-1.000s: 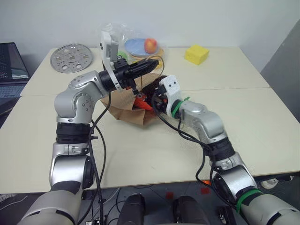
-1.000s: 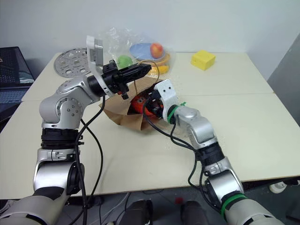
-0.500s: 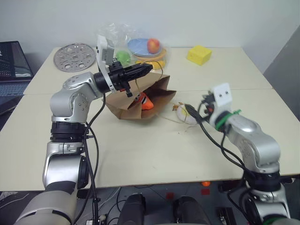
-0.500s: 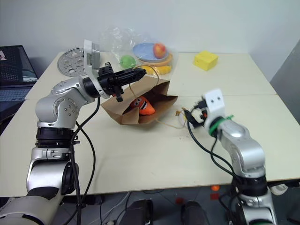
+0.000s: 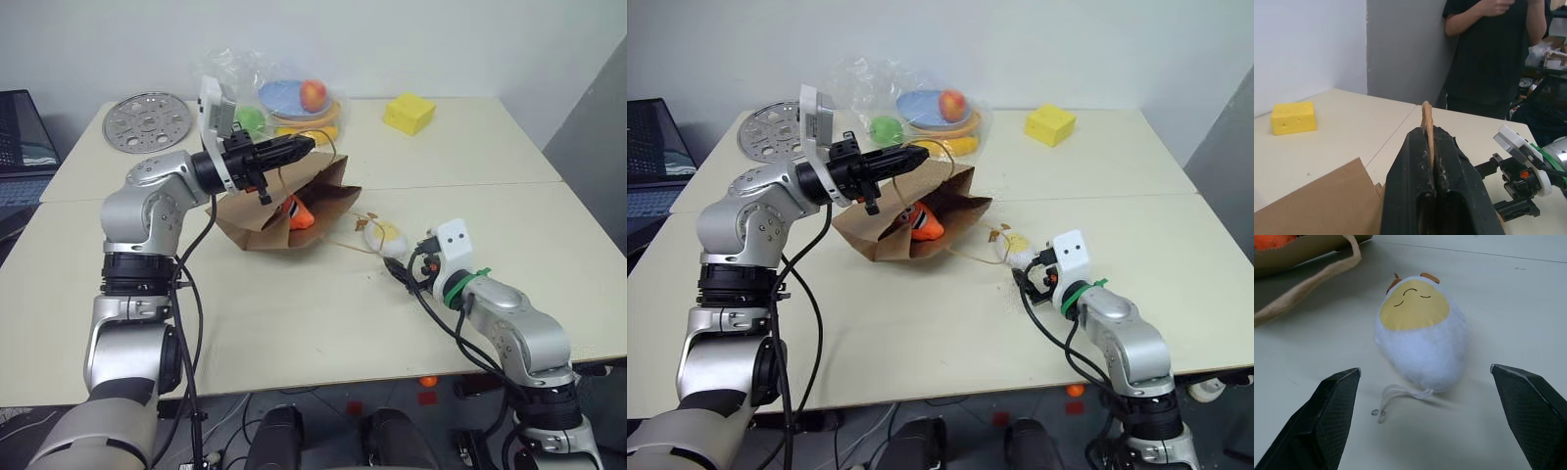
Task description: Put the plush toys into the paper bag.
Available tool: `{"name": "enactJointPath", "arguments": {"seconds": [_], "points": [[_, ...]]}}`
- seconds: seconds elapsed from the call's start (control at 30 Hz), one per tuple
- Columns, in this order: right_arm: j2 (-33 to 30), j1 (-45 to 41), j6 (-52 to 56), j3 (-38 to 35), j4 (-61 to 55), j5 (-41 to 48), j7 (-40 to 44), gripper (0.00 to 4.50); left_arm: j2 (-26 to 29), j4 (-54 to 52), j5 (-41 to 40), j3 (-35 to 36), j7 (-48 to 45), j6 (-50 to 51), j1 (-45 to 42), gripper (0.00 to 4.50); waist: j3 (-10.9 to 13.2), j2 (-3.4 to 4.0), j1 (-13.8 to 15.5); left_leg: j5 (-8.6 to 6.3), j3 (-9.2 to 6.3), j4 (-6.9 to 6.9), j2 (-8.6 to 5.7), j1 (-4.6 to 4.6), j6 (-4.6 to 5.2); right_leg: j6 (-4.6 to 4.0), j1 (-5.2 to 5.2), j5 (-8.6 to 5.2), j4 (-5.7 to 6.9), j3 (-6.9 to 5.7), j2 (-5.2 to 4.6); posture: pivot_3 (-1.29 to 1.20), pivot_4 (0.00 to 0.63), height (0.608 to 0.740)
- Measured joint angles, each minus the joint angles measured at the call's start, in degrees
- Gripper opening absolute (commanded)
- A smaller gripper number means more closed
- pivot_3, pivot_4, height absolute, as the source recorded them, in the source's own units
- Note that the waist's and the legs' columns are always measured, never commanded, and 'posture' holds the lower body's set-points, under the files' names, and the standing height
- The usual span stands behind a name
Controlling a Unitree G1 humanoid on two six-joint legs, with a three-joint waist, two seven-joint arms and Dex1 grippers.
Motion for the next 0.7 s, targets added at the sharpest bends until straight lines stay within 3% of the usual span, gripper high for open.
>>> {"name": "enactJointPath", "arguments": {"seconds": [0.07, 0.17, 0.5, 0.7], "points": [[-0.1, -0.7, -1.3, 0.4, 2.0, -0.2, 0.3, 4.47, 0.1, 0.0, 0.1, 0.0, 0.0, 0.0, 0.0, 0.00, 0.0, 0.00, 0.0, 0.00, -0.01, 0.00, 0.01, 0.00, 0.00, 0.00, 0.00, 0.00, 0.01, -0.01, 0.01, 0.00, 0.150, 0.740], [-0.1, -1.4, -4.5, 1.1, 5.9, -1.1, 1.0, 3.84, 0.1, -0.2, 0.2, 0.0, 0.1, 0.1, 0.1, 0.00, 0.0, 0.00, 0.0, 0.00, -0.01, 0.00, 0.01, 0.01, 0.00, 0.00, 0.00, 0.00, 0.02, -0.01, 0.01, 0.00, 0.150, 0.740], [-0.5, -1.9, -13.4, 2.3, 11.6, -2.6, 4.3, 0.17, 0.4, -0.6, 0.2, 0.0, 0.6, 0.6, 0.3, 0.00, 0.0, 0.00, 0.0, 0.00, -0.01, 0.01, 0.02, 0.01, 0.00, 0.00, 0.00, 0.00, 0.05, -0.01, 0.01, 0.00, 0.150, 0.740], [-5.2, -1.5, -11.4, -1.7, 7.8, 0.0, 6.1, 0.02, 0.6, -0.5, 0.2, 0.0, 0.8, 0.5, 0.3, 0.00, 0.0, 0.03, 0.1, 0.00, 0.00, 0.00, -0.01, 0.00, 0.00, 0.00, 0.01, 0.00, 0.01, -0.01, -0.03, 0.00, 0.150, 0.740]]}}
